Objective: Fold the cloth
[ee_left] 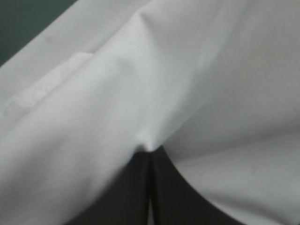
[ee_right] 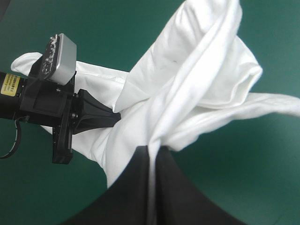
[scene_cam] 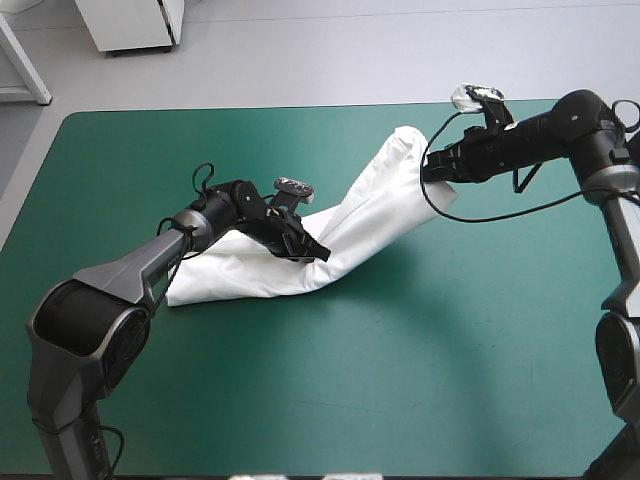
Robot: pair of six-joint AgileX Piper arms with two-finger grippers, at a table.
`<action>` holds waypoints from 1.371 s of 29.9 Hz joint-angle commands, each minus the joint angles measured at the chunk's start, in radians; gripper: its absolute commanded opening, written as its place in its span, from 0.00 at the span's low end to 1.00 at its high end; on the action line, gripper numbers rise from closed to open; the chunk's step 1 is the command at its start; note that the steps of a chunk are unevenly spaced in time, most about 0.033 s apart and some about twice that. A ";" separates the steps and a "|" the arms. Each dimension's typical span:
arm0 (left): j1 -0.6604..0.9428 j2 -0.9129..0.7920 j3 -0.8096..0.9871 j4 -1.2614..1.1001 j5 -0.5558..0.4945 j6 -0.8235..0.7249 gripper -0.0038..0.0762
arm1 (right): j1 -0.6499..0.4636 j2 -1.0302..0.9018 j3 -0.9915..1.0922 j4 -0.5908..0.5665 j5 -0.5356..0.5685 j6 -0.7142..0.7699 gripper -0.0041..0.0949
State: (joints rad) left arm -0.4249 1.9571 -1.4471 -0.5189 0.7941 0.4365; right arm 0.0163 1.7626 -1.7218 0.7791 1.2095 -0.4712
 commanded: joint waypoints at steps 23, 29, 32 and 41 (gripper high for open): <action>0.375 -0.555 -0.178 0.186 0.276 -0.120 0.04 | 0.385 0.044 -0.106 0.154 -0.223 0.000 0.03; 0.375 -0.612 -0.178 0.204 0.289 -0.120 0.04 | 0.525 0.181 -0.260 0.191 -0.239 0.002 0.03; 0.375 -0.627 -0.178 0.219 0.301 -0.133 0.04 | 0.584 0.258 -0.319 0.189 -0.272 0.000 0.03; 0.375 -0.652 -0.178 0.220 0.321 -0.133 0.04 | 0.681 0.413 -0.375 0.207 -0.278 -0.044 0.04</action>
State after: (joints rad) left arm -0.0521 1.3455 -1.5923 -0.2790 1.1493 0.3136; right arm 0.6833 2.2184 -2.0510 0.9142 0.9288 -0.4776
